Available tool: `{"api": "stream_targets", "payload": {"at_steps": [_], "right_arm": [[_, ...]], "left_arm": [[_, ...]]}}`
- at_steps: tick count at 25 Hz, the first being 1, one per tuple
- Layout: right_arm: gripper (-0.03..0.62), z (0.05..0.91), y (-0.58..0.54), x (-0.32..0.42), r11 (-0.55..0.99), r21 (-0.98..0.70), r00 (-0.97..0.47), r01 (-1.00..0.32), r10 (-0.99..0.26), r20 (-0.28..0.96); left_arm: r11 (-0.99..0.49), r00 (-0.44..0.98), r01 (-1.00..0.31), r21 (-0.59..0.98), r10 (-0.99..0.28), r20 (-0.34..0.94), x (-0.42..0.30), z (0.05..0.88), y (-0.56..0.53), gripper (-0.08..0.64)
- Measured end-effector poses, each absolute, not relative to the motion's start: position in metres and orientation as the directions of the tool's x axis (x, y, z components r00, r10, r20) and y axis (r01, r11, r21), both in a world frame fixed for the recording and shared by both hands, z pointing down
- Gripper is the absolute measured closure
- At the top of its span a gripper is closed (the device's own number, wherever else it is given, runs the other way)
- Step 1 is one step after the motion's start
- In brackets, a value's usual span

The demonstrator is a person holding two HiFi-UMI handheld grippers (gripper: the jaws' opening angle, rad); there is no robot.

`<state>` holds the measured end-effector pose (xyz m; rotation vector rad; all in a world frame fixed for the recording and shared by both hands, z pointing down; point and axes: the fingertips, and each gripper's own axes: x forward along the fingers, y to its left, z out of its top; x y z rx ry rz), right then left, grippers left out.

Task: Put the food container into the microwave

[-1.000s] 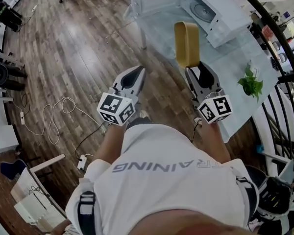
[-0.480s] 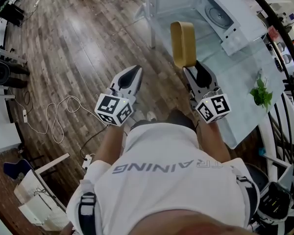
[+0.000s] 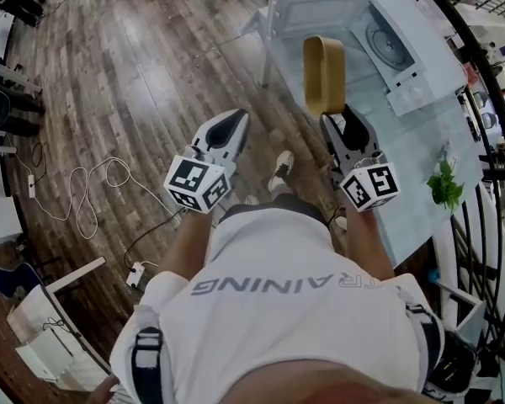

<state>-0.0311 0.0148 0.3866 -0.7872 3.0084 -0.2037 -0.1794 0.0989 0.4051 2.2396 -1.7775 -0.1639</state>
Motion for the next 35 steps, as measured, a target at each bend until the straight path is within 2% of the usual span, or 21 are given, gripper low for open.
{"api": "stream_targets", "payload": {"at_steps": [10, 25, 35], "right_arm": [[0.383, 0.383, -0.036, -0.051, 0.868, -0.132, -0.875, -0.48, -0.484, -0.001], [0.383, 0.403, -0.159, -0.013, 0.791, -0.191, -0.808, -0.581, -0.588, 0.02], [0.383, 0.421, -0.232, 0.006, 0.783, -0.226, -0.809, -0.579, -0.587, 0.039]], "left_arm": [[-0.207, 0.244, -0.932, 0.297, -0.965, 0.093, -0.199, 0.404, 0.047, 0.514], [-0.282, 0.334, -0.908, 0.309, -0.934, 0.129, -0.177, 0.413, -0.094, 0.514], [-0.295, 0.353, -0.909, 0.296, -0.921, 0.163, -0.149, 0.419, -0.174, 0.514]]}}
